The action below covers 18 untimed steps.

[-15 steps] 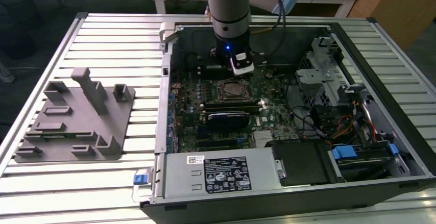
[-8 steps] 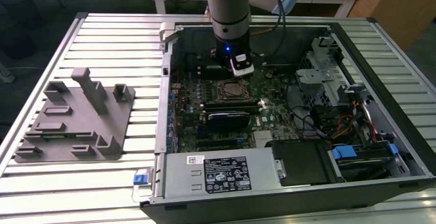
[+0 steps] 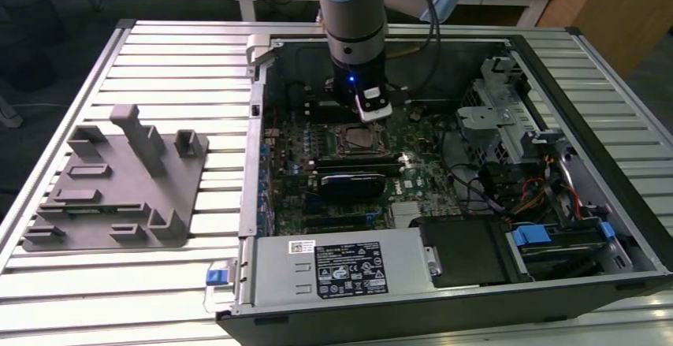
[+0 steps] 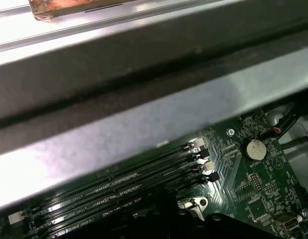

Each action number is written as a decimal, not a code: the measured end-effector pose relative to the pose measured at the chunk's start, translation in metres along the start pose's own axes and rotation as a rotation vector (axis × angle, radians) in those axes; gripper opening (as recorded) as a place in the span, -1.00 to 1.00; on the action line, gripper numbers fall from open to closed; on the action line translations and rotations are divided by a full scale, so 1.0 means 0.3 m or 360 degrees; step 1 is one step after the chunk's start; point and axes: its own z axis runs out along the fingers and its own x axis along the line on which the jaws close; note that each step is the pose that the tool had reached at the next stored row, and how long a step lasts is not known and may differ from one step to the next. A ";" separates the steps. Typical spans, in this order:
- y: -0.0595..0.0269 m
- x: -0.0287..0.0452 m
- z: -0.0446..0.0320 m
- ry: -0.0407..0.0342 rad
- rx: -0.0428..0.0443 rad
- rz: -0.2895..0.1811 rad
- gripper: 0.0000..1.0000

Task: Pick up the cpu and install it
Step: 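Install the first cpu locking lever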

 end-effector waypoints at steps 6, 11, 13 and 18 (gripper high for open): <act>-0.009 -0.002 0.006 0.0000 0.0001 0.0000 -0.79; -0.011 -0.003 0.006 -0.0001 0.0001 0.0000 -0.79; -0.010 -0.003 0.000 -0.0001 0.0001 0.0000 -0.79; -0.007 -0.005 -0.010 -0.0001 0.0001 0.0000 -0.79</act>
